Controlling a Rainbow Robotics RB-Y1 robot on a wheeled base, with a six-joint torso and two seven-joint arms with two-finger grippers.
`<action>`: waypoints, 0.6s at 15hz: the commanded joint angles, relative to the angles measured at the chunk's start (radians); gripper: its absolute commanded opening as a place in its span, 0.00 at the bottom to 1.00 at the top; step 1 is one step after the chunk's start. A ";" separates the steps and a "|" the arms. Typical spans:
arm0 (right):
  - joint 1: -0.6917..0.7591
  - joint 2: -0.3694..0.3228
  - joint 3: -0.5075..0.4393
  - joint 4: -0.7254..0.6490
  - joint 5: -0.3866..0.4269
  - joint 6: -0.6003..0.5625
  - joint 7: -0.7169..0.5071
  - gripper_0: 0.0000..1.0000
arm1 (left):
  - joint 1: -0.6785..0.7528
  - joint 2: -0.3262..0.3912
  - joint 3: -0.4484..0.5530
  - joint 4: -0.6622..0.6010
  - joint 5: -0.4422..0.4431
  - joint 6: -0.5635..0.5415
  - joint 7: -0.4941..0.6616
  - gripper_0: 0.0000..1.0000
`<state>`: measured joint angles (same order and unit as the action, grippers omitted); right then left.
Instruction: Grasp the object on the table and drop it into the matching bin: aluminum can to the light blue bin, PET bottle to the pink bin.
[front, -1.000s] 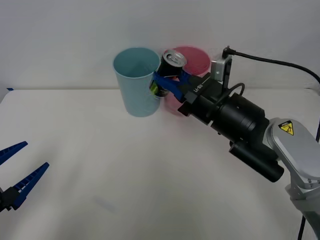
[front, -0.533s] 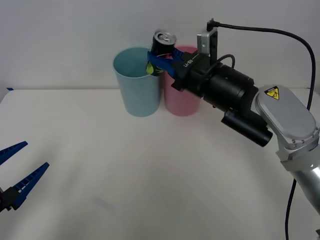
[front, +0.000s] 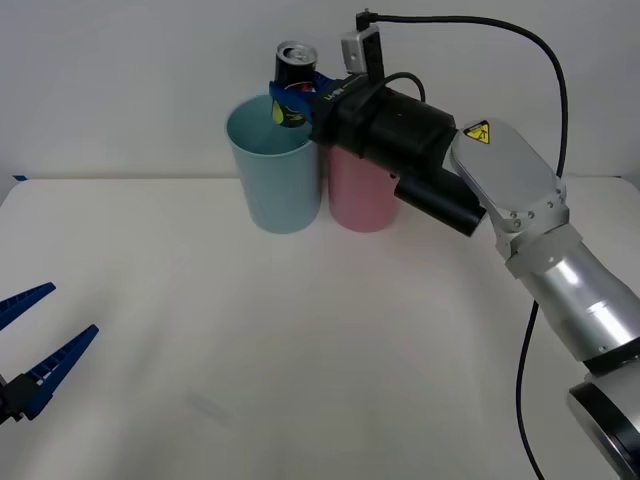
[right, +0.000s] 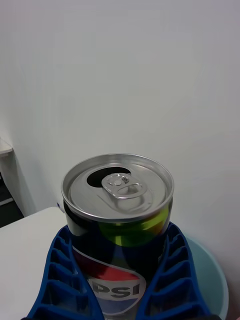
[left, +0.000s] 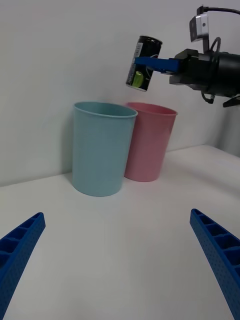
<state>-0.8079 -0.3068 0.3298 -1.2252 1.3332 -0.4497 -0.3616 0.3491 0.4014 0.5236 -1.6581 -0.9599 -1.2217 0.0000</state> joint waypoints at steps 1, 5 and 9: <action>-0.066 0.045 0.000 0.110 0.023 0.025 0.010 0.00 | 0.000 0.000 0.000 0.000 0.000 0.000 0.000 1.00; -0.157 0.098 0.000 0.250 0.041 0.062 0.029 0.00 | 0.000 0.000 0.000 0.000 0.000 0.000 0.000 1.00; -0.211 0.140 0.000 0.349 0.043 0.115 0.047 0.00 | 0.000 0.000 0.000 0.000 0.000 0.000 0.000 1.00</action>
<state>-1.0107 -0.1748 0.3298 -0.8921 1.3748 -0.3465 -0.3173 0.3491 0.4014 0.5236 -1.6581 -0.9599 -1.2217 0.0000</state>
